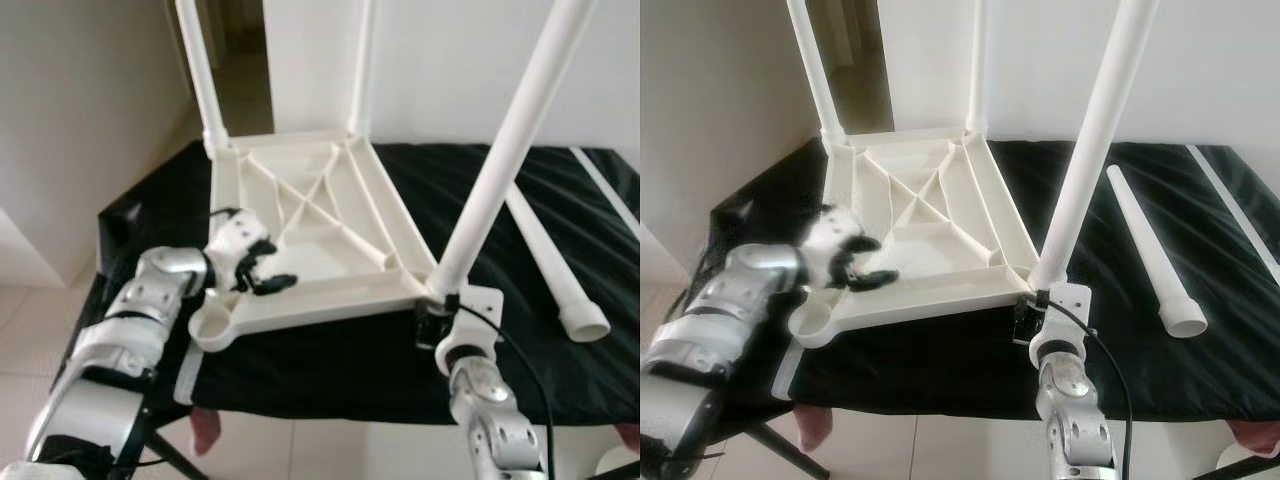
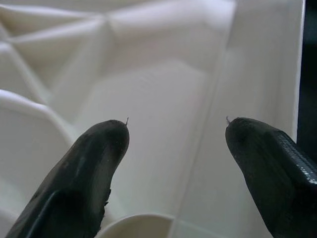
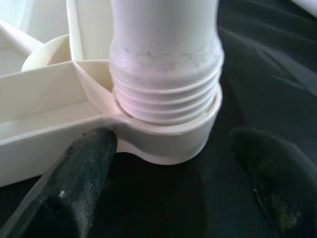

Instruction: Building children table

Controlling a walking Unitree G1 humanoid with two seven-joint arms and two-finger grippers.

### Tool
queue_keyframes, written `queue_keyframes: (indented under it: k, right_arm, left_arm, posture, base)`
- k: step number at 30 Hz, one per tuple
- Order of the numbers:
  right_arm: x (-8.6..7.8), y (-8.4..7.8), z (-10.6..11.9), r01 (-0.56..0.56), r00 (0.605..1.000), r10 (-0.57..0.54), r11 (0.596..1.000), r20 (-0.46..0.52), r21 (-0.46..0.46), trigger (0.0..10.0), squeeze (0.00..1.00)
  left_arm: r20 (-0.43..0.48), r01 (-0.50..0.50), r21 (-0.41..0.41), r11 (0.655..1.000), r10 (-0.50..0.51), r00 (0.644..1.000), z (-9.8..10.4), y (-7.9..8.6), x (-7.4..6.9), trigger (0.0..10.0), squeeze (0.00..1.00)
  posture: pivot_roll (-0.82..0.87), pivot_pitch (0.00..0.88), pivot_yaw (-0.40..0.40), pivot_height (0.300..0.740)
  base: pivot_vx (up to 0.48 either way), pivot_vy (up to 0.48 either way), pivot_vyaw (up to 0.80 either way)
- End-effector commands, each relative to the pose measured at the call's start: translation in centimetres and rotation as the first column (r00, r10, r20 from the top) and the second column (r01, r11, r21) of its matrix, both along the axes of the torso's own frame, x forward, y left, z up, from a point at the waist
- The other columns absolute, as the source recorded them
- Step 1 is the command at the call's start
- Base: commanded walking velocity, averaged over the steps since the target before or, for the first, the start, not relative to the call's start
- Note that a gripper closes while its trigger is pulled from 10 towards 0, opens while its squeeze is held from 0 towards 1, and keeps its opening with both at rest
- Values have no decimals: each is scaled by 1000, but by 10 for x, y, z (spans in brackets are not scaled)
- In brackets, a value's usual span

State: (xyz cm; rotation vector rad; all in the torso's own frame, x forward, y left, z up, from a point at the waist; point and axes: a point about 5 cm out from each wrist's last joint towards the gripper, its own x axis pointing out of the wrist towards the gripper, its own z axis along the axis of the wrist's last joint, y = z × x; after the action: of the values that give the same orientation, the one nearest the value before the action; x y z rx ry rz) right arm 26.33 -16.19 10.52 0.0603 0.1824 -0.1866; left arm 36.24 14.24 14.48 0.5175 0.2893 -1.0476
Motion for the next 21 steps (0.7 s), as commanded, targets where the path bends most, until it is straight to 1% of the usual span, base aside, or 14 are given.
queue_keyframes:
  k: [1,2,4,5,7,10,11,12,13,14,17,18,20,21]
  right_arm:
    - [1,-2,-2,12,1000,-12,1000,-9,-4,10000,0]
    - [0,-2,-2,13,1000,-13,1000,-11,-4,10000,0]
    - [0,-3,-2,14,1000,-14,1000,-12,-4,10000,0]
    - [1,-3,-2,17,1000,-17,1000,-12,-4,10000,0]
    - [2,-4,-1,22,1000,-22,1000,-8,-3,10000,0]
    - [2,-5,0,24,1000,-24,1000,-6,-3,10000,0]
    - [4,-8,1,28,1000,-28,1000,-1,-7,10000,0]
    - [4,-8,1,28,1000,-28,1000,-1,-7,10000,0]
    - [7,-11,4,34,999,-34,999,6,-11,10000,0]
    - [10,-14,5,37,999,-37,999,12,-15,10000,0]
    - [12,-16,6,39,999,-39,999,15,-18,10000,0]
    - [15,-19,8,38,999,-37,999,21,-25,10000,0]
    - [15,-19,8,38,999,-37,999,21,-25,10000,0]
    - [18,-22,9,37,999,-36,999,25,-32,10000,0]
  left_arm:
    - [194,-313,62,948,296,935,-8,13,12,10000,0]
    - [214,-296,142,945,262,941,-17,14,9,10000,0]
    - [223,-285,163,944,246,943,-19,13,9,10000,0]
    - [183,-266,140,954,239,953,-23,12,6,10000,0]
    - [118,-220,128,967,206,971,-30,11,0,10000,0]
    - [101,-191,143,971,178,979,-34,12,-3,10000,0]
    - [39,-133,139,981,128,991,-38,12,-8,10000,0]
    - [39,-133,139,981,128,991,-38,12,-8,10000,0]
    - [-9,-32,131,991,34,999,-40,10,-16,10000,0]
    - [-42,8,125,992,-2,999,-41,10,-20,10000,0]
    - [-65,32,120,992,-24,998,-42,10,-23,10000,0]
    - [-82,60,114,992,-50,995,-43,10,-25,10000,0]
    - [-82,60,114,992,-50,995,-43,10,-25,10000,0]
    - [-105,95,105,990,-84,991,-43,10,-29,10000,0]
  posture:
    - [-19,0,29,740]
    - [-18,0,29,740]
    - [-18,0,29,740]
    - [-18,0,30,740]
    - [-18,0,30,740]
    - [-15,0,29,740]
    - [-13,0,30,740]
    - [-13,0,30,740]
    - [-12,0,30,740]
    - [-11,0,30,740]
    - [-11,0,30,740]
    - [-13,0,32,740]
    - [-13,0,32,740]
    - [-14,0,33,740]
  base:
    - [0,0,0]
    - [0,0,0]
    - [0,0,0]
    - [0,0,0]
    - [0,0,0]
    - [0,0,0]
    - [0,0,0]
    - [0,0,0]
    - [0,0,0]
    - [0,0,0]
    - [0,0,0]
    - [0,0,0]
    - [0,0,0]
    - [0,0,0]
